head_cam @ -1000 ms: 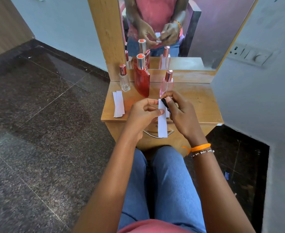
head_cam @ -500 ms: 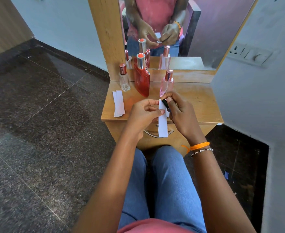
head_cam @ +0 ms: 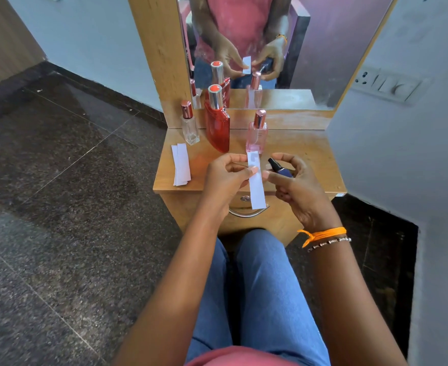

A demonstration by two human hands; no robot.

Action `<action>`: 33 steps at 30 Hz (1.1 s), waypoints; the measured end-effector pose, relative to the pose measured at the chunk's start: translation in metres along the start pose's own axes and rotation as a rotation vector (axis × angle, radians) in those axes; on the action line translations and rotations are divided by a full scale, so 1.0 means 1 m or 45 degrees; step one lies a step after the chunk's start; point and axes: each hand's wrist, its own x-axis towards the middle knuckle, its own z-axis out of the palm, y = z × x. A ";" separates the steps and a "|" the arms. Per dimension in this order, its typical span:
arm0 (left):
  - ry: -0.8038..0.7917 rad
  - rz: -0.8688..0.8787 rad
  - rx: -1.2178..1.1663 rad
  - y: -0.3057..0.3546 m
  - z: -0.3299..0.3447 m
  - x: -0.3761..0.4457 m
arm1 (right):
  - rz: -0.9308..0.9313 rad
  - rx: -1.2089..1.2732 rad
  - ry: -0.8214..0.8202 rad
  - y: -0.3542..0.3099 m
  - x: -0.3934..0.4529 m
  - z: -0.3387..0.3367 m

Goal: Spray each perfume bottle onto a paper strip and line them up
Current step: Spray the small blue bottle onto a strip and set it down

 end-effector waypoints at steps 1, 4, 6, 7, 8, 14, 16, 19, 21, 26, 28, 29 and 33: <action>0.001 0.001 0.004 -0.001 0.003 0.001 | 0.008 0.008 0.008 0.000 -0.001 -0.001; 0.022 0.034 0.051 -0.006 0.010 0.005 | -0.002 0.045 0.090 -0.004 -0.002 -0.006; 0.077 0.116 0.153 -0.010 0.015 0.008 | -0.024 0.042 0.152 -0.006 0.000 -0.011; 0.094 0.157 0.203 -0.012 0.019 0.009 | -0.027 0.040 0.169 -0.007 0.001 -0.012; 0.107 0.179 0.239 -0.014 0.023 0.010 | -0.027 0.047 0.174 -0.006 0.002 -0.011; 0.154 0.052 0.181 -0.020 0.041 0.013 | -0.067 0.154 0.208 0.000 0.014 0.005; 0.156 0.062 0.178 -0.020 0.042 0.012 | -0.075 0.185 0.165 0.000 0.016 0.005; 0.146 0.072 0.078 -0.017 0.045 0.009 | -0.052 0.318 0.079 0.000 0.016 0.004; 0.105 0.074 0.056 -0.015 0.045 0.008 | -0.030 0.429 0.029 -0.001 0.015 0.002; 0.060 0.047 0.024 -0.015 0.042 0.009 | 0.001 0.457 0.016 -0.003 0.016 -0.010; 0.100 0.028 0.019 -0.016 0.042 0.009 | -0.002 0.400 0.062 -0.003 0.016 -0.015; 0.111 0.026 0.020 -0.016 0.042 0.009 | -0.001 0.369 0.093 -0.003 0.016 -0.016; 0.158 0.139 0.216 -0.015 0.043 0.010 | -0.073 0.116 0.279 0.002 0.022 -0.024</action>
